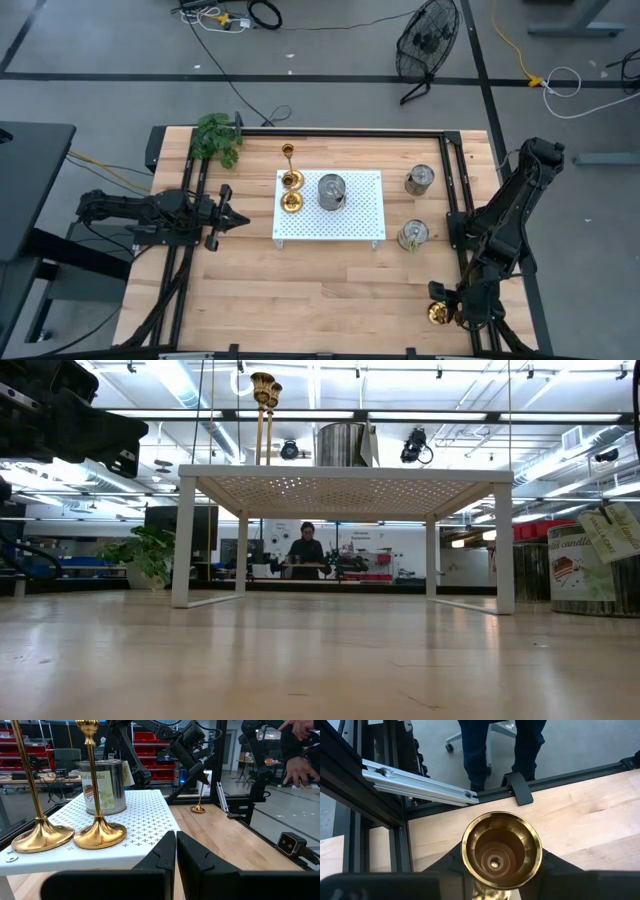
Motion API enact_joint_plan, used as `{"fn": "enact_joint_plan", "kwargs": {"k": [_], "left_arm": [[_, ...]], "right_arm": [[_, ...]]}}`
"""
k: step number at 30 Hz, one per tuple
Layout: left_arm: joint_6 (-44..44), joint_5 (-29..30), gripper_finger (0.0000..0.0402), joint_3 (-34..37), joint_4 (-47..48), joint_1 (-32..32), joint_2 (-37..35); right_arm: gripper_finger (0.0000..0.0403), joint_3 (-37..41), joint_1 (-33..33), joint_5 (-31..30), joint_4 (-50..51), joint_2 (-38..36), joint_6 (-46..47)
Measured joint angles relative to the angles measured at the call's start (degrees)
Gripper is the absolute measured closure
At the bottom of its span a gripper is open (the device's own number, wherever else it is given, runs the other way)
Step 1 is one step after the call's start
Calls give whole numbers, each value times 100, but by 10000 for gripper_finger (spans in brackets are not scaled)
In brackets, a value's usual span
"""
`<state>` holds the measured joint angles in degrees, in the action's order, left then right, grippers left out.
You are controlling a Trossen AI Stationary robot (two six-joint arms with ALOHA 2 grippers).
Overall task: Pick & Place candle stick holders
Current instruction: Put the golden candle holder on the shelf
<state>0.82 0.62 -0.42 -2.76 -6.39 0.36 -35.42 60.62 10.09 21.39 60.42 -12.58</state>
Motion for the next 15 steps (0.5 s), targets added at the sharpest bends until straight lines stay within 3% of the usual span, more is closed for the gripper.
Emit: {"fn": "enact_joint_plan", "kwargs": {"k": [15], "left_arm": [[0,0,383,2,0,0,0]], "right_arm": [[298,0,-125,-17,-80,-8,363]]}}
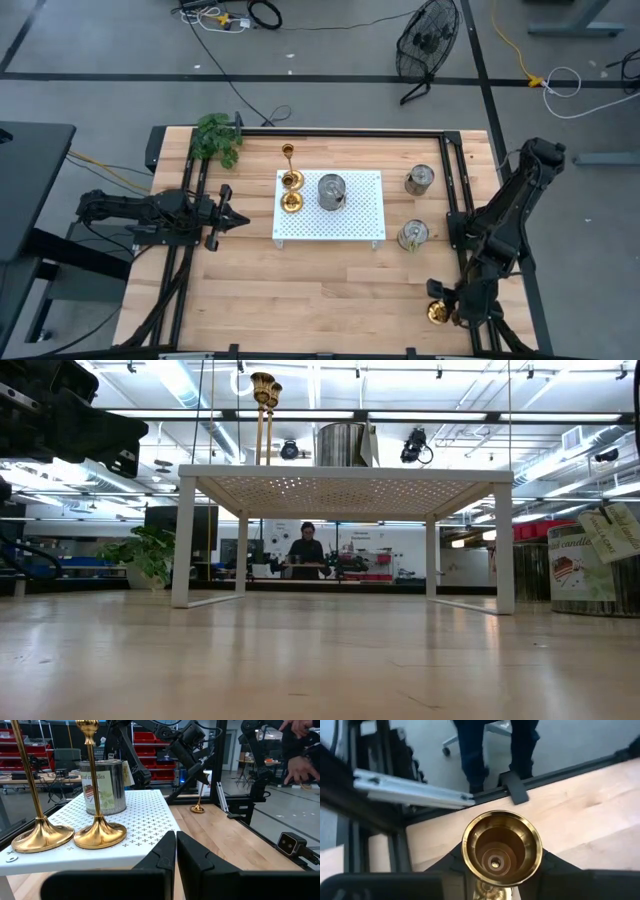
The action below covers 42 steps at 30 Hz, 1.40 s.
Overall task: Pick & Place candle stick holders
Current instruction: Put the golden candle holder on the shelf
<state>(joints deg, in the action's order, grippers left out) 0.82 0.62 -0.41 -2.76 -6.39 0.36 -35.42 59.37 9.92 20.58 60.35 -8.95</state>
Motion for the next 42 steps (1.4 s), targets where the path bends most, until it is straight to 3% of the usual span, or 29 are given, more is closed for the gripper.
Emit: {"fn": "enact_joint_plan", "kwargs": {"k": [9,19,29,42], "left_arm": [[0,0,383,0,0,0,0],[0,0,383,0,0,0,0],[0,0,383,-2,0,0,0],[-1,0,383,-2,1,0,0]], "right_arm": [[300,-131,-448,-7,-334,-64,61],[301,-510,-1145,-512,-239,-235,96],[299,-1201,-1924,-525,-5,-208,400],[301,-2458,-2832,-598,794,380,453]]}}
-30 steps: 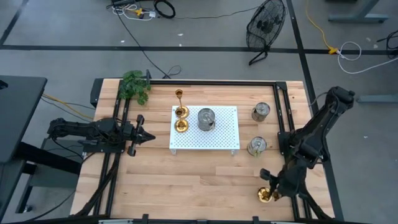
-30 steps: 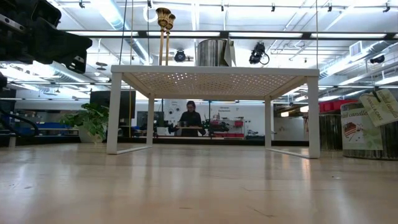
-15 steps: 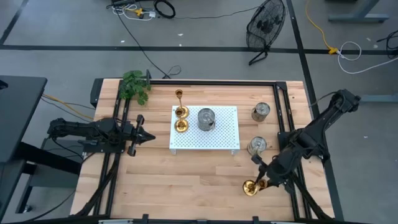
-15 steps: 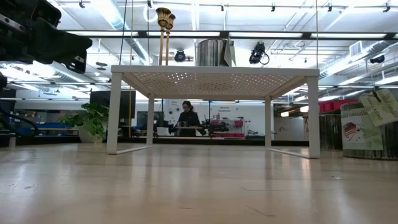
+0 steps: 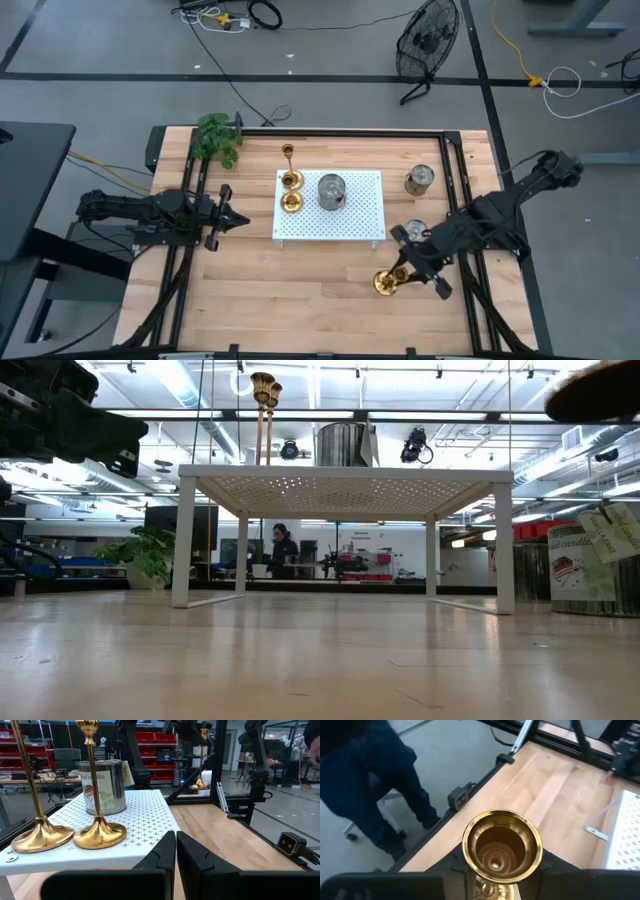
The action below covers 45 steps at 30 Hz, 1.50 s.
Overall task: Pick & Place candle stick holders
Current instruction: Put the golden candle holder on the shelf
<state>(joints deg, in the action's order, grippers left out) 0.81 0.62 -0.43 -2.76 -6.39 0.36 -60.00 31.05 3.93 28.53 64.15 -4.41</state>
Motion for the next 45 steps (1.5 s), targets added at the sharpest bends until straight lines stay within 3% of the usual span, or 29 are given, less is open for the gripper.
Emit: {"fn": "enact_joint_plan", "kwargs": {"k": [15,25,45], "left_arm": [[1,0,383,0,1,0,0],[1,-1,383,2,2,0,0],[1,0,383,2,2,0,0]], "right_arm": [[301,-1100,-1050,-4,280,902,127],[301,-1896,-1735,20,303,1618,700],[301,-2543,-2630,147,232,2488,702]]}}
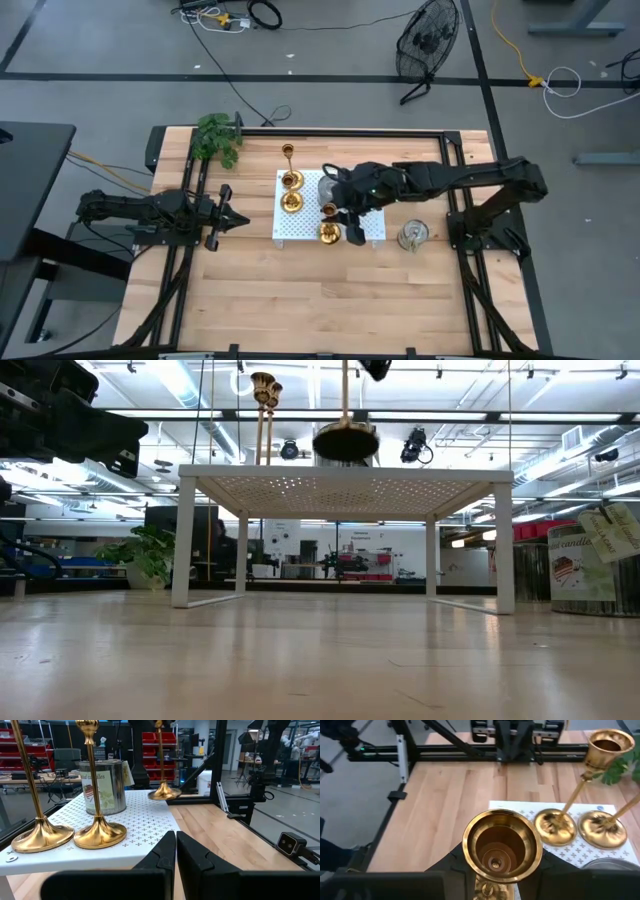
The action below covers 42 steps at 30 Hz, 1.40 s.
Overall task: Pick & Place candle stick holders
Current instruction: Put the golden candle holder on the shelf
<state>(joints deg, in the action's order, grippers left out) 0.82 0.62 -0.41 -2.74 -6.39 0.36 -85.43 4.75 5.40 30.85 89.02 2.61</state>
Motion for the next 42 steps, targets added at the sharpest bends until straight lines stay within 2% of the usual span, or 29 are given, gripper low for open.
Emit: {"fn": "enact_joint_plan", "kwargs": {"k": [18,26,42], "left_arm": [[0,0,383,-2,0,0,0],[0,-2,383,-2,0,0,0],[0,0,383,0,7,0,0]], "right_arm": [[301,0,-131,-77,-624,231,-23],[301,0,-129,-214,-1076,258,-624],[301,2,-129,-150,-994,528,-931]]}}
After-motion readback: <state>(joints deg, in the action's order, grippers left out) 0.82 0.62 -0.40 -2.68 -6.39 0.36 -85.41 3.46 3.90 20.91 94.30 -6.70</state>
